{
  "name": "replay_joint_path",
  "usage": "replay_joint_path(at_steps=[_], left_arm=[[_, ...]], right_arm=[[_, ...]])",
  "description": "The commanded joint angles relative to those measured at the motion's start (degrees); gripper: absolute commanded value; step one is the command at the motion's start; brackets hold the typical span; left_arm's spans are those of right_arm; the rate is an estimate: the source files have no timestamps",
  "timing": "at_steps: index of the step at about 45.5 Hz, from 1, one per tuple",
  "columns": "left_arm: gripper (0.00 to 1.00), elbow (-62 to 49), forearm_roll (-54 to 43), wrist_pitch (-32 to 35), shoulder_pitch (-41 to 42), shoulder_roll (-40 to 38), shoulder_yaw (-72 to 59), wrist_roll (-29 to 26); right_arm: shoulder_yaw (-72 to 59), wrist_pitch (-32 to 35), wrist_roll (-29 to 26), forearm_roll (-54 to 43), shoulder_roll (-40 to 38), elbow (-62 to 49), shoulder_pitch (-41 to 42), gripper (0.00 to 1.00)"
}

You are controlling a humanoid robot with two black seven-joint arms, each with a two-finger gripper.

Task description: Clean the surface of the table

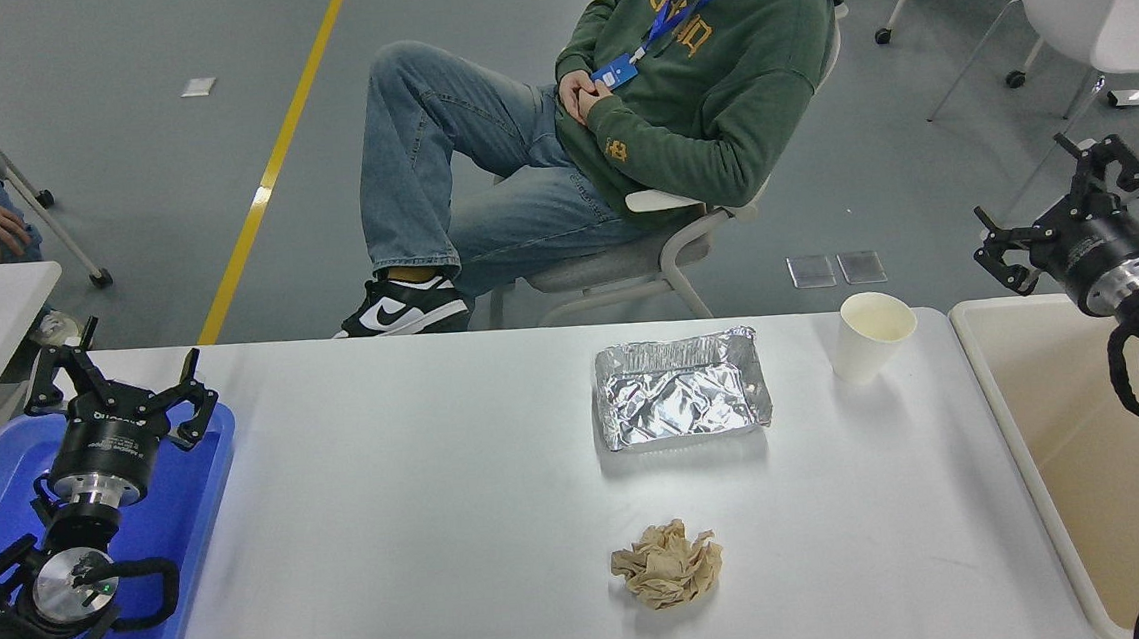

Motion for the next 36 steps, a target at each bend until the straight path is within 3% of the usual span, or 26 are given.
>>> replay_joint_path(at_steps=[1, 36], left_arm=[[1.0, 0.06, 0.0, 0.02, 0.0, 0.0, 0.0, 0.0], [1.0, -0.03, 0.0, 0.02, 0.0, 0.0, 0.0, 0.0]], right_arm=[[0.2, -0.11, 0.0, 0.09, -0.51, 0.69, -0.17, 1.0], [-7.18, -0.02, 0.0, -0.17, 0.02, 1.39, 1.24, 1.0]])
